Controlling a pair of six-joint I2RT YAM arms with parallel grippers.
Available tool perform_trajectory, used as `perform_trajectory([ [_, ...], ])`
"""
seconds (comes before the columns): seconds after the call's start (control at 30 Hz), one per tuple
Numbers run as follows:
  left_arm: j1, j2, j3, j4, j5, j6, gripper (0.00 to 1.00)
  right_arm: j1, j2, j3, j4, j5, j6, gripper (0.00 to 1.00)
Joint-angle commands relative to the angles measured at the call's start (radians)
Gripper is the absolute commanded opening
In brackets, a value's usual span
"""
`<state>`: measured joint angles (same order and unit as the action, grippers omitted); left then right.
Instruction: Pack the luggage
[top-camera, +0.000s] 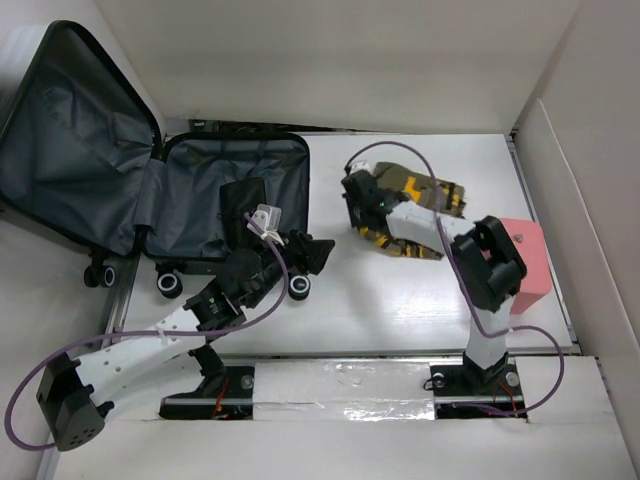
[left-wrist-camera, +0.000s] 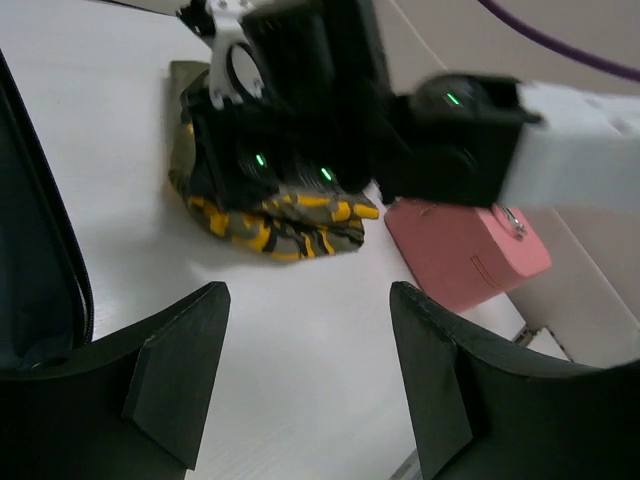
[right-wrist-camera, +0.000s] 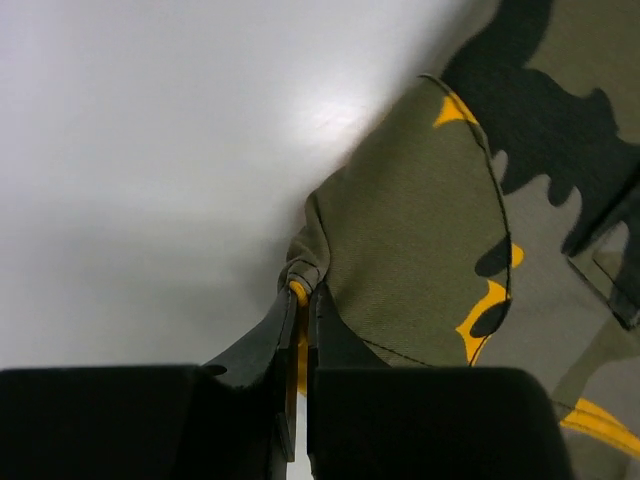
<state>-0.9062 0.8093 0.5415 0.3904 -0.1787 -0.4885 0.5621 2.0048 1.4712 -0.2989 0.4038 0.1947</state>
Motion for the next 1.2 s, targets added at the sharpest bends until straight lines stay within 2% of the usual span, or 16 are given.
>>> perform_trajectory([
  [0.0, 0.010, 0.036, 0.077, 0.009, -0.091, -0.036, 0.63, 0.064, -0.168, -0.171, 0.211, -0.063, 0.063, 0.00],
  [0.13, 0.010, 0.134, 0.116, -0.005, -0.140, -0.062, 0.56, 0.099, -0.317, -0.392, 0.283, -0.089, 0.103, 0.14],
  [0.17, 0.010, 0.189, 0.130, -0.013, -0.131, -0.064, 0.53, 0.099, -0.343, -0.460, 0.288, -0.098, 0.110, 0.27],
  [0.2, 0.010, 0.218, 0.168, -0.036, -0.131, -0.067, 0.50, 0.099, -0.394, -0.489, 0.320, -0.120, 0.118, 0.33],
  [0.27, 0.019, 0.308, 0.204, -0.059, -0.127, -0.090, 0.38, 0.099, -0.440, -0.538, 0.317, -0.126, 0.123, 0.43],
  [0.33, 0.020, 0.361, 0.248, -0.073, -0.119, -0.101, 0.23, 0.099, -0.510, -0.601, 0.305, -0.128, 0.123, 0.46],
  [0.47, 0.039, 0.505, 0.294, -0.044, -0.053, -0.130, 0.03, 0.064, -0.648, -0.724, 0.305, -0.158, 0.129, 0.61],
  [0.6, 0.039, 0.625, 0.357, -0.010, -0.007, -0.130, 0.00, 0.044, -0.823, -0.813, 0.281, -0.161, 0.141, 0.73],
  [0.63, 0.039, 0.649, 0.385, -0.001, -0.005, -0.127, 0.00, 0.033, -0.860, -0.836, 0.253, -0.157, 0.144, 0.74],
  [0.67, 0.039, 0.694, 0.396, 0.007, -0.016, -0.125, 0.00, 0.033, -0.939, -0.847, 0.241, -0.149, 0.149, 0.66],
  [0.77, 0.050, 0.795, 0.452, 0.028, -0.025, -0.110, 0.00, 0.024, -1.084, -0.917, 0.216, -0.102, 0.180, 0.13],
  [0.83, 0.050, 0.850, 0.530, -0.013, -0.036, -0.105, 0.00, 0.013, -1.217, -0.965, 0.250, -0.121, 0.178, 0.09],
  [0.9, 0.050, 0.930, 0.583, -0.056, -0.077, -0.110, 0.13, 0.002, -1.315, -0.999, 0.235, -0.131, 0.189, 0.11],
  [0.93, 0.050, 0.953, 0.621, -0.082, -0.084, -0.110, 0.30, -0.010, -1.342, -1.003, 0.212, -0.131, 0.190, 0.14],
  [1.07, 0.059, 1.071, 0.721, -0.171, -0.091, -0.134, 0.59, -0.019, -1.433, -1.005, 0.179, -0.152, 0.195, 0.26],
  [1.17, 0.079, 1.131, 0.790, -0.232, -0.091, -0.154, 0.69, -0.019, -1.462, -1.011, 0.179, -0.169, 0.192, 0.37],
])
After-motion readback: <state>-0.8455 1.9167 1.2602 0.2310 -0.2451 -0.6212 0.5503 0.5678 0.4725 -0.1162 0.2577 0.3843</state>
